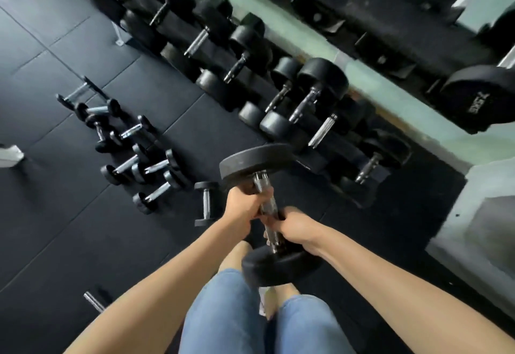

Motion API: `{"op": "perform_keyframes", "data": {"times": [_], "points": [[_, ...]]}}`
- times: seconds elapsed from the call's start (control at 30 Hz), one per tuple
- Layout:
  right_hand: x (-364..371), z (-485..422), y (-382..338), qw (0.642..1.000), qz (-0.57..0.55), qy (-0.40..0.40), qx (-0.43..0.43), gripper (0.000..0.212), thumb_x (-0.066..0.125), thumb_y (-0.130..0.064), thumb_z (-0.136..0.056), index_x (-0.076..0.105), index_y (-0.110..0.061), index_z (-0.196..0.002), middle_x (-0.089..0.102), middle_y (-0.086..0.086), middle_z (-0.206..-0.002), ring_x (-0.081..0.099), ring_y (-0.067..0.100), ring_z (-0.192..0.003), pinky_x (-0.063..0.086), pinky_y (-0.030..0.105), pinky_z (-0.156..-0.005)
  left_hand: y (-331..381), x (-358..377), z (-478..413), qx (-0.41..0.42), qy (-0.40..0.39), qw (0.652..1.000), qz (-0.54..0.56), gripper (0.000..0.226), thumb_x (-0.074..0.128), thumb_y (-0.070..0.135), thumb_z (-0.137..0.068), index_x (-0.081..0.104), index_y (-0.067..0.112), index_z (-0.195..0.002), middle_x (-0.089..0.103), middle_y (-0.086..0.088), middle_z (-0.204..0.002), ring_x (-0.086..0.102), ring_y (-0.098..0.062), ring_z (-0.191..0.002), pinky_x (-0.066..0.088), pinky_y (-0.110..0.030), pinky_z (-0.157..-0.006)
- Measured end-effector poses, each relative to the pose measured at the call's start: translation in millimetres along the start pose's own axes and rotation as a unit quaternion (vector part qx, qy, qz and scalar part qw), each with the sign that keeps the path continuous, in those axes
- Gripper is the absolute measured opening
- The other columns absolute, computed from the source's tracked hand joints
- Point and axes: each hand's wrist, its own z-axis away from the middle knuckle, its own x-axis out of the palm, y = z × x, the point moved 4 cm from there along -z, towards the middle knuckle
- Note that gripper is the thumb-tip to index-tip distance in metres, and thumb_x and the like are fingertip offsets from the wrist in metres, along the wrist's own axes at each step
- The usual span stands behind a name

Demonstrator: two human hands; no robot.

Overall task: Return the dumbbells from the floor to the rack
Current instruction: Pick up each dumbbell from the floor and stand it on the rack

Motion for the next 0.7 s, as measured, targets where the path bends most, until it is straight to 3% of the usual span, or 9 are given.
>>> {"op": "perform_keyframes", "data": {"times": [0.07,0.13,0.23,0.37,0.43,0.53,0.6,0.7], "points": [[-18.0,6.1,-15.9,1.0,-0.01,0.025,0.003,0.034,0.063,-0.043,-0.086,0.067,-0.011,-0.098,0.073,0.009,-0.091,0.07,0.024,-0.087,0.055,0.044,-0.09,25.4,13.0,-2.1,0.007,-0.01,1.0,-0.009,0.022,0.073,0.001,-0.077,0.062,0.021,-0.074,0.066,0.0,-0.078,0.064,-0.02,-0.077,0.054,-0.034,-0.064],[-36.6,6.8,-33.4,0.998,-0.035,0.06,0.001,0.037,0.066,-0.041,-0.084,0.066,-0.008,-0.102,0.073,0.01,-0.093,0.07,0.023,-0.086,0.056,0.039,-0.085,49.3,26.9,-11.6,0.011,-0.03,0.999,-0.02,0.019,0.074,0.002,-0.076,0.065,0.018,-0.076,0.068,-0.004,-0.08,0.066,-0.025,-0.08,0.054,-0.033,-0.061],[-65.2,1.4,-63.7,0.991,-0.086,0.099,-0.014,0.031,0.066,-0.034,-0.088,0.065,-0.004,-0.095,0.07,0.01,-0.084,0.067,0.019,-0.072,0.054,0.031,-0.07,87.1,50.5,-34.0,0.014,-0.08,0.996,-0.038,0.015,0.073,0.001,-0.077,0.068,0.013,-0.084,0.07,-0.008,-0.086,0.065,-0.028,-0.086,0.054,-0.034,-0.063],[-106.1,-12.3,-106.9,0.983,-0.117,0.141,-0.033,0.018,0.064,-0.029,-0.091,0.063,-0.013,-0.084,0.067,0.003,-0.077,0.062,0.014,-0.069,0.052,0.03,-0.072,142.2,82.8,-68.1,0.02,-0.131,0.987,-0.085,0.013,0.071,0.001,-0.078,0.068,0.01,-0.087,0.068,-0.007,-0.082,0.064,-0.029,-0.085,0.055,-0.045,-0.075],[-125.6,-17.1,-127.6,0.977,-0.136,0.16,-0.033,0.018,0.063,-0.027,-0.092,0.063,-0.015,-0.078,0.066,0.001,-0.073,0.06,0.011,-0.065,0.05,0.023,-0.066,169.6,99.2,-83.6,0.022,-0.154,0.982,-0.109,0.012,0.07,0.0,-0.078,0.069,0.011,-0.084,0.067,-0.007,-0.078,0.064,-0.029,-0.084,0.054,-0.051,-0.079],[-153.9,-22.4,-157.0,0.966,-0.178,0.183,-0.044,0.017,0.063,-0.021,-0.092,0.063,-0.015,-0.077,0.064,-0.001,-0.07,0.058,0.008,-0.061,0.046,0.017,-0.058,209.8,125.8,-103.7,0.031,-0.179,0.974,-0.133,0.014,0.071,0.001,-0.079,0.067,0.014,-0.075,0.066,-0.005,-0.073,0.063,-0.026,-0.076,0.055,-0.042,-0.07],[-174.7,-26.8,-172.1,0.959,-0.199,0.196,-0.048,0.015,0.063,-0.02,-0.093,0.064,-0.015,-0.078,0.063,-0.001,-0.071,0.056,0.009,-0.063,0.044,0.018,-0.058,233.6,145.1,-116.0,0.04,-0.187,0.968,-0.16,0.014,0.073,0.006,-0.079,0.066,0.016,-0.073,0.065,-0.002,-0.072,0.063,-0.022,-0.075,0.056,-0.036,-0.068],[-205.9,-33.2,-188.3,0.947,-0.221,0.226,-0.05,0.015,0.064,-0.024,-0.092,0.069,-0.011,-0.088,0.067,0.004,-0.081,0.059,0.015,-0.074,0.045,0.025,-0.069,264.3,175.8,-129.6,0.049,-0.208,0.958,-0.193,0.012,0.075,0.01,-0.079,0.067,0.018,-0.077,0.069,-0.002,-0.079,0.067,-0.024,-0.083,0.058,-0.045,-0.081]]}}
